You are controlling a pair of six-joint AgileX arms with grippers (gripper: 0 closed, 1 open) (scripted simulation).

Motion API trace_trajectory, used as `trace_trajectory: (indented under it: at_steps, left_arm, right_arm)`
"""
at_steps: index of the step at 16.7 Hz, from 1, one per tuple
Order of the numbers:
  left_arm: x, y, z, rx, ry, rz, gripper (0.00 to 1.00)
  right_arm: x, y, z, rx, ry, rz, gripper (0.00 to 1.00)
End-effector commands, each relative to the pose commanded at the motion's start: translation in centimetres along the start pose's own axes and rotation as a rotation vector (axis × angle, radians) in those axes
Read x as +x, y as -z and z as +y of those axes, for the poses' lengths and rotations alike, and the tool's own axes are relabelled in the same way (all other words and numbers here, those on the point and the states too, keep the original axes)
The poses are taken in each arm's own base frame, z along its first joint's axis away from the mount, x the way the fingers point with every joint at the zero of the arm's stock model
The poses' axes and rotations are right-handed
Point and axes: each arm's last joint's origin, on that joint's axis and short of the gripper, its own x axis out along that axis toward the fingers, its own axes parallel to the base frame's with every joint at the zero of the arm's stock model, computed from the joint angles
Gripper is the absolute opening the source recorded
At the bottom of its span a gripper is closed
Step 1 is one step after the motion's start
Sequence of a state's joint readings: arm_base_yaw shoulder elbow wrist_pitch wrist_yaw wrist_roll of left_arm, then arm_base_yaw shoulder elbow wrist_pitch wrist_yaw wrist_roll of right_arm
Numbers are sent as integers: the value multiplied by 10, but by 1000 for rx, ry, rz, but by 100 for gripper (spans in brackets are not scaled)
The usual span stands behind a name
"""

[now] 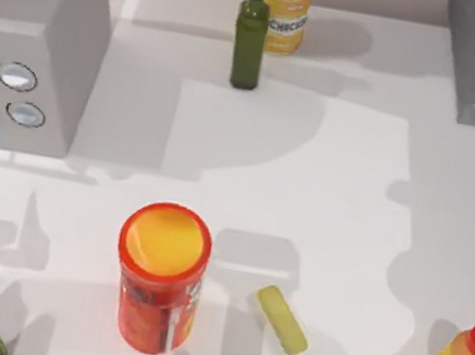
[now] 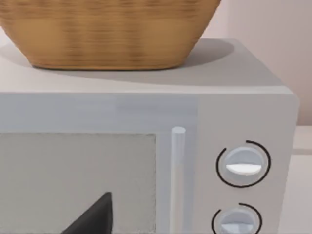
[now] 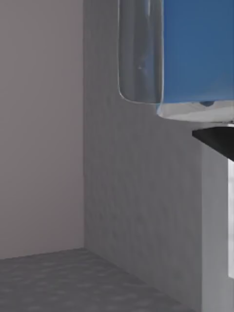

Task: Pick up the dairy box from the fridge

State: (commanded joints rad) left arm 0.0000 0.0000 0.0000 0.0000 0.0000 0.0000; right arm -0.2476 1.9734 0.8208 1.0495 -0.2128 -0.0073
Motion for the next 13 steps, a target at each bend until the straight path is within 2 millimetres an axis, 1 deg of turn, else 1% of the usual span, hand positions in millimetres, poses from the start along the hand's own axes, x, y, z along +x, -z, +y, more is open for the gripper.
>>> trace_trajectory:
  at_steps: [2, 4, 7, 10, 13]
  left_arm:
    - [0, 0, 0, 0, 0, 0, 100]
    - [0, 0, 0, 0, 0, 0, 100]
    - [0, 0, 0, 0, 0, 0, 100]
    - [0, 0, 0, 0, 0, 0, 100]
    - [0, 0, 0, 0, 0, 0, 100]
  right_arm:
    - [1, 2, 2, 3, -5, 6, 0]
    - [-2, -2, 4, 2, -7, 11, 0]
    - [-18, -18, 14, -1, -12, 17, 0]
    - [-50, -45, 27, -6, -13, 13, 0]
    - [-100, -72, 43, -12, -11, -15, 0]
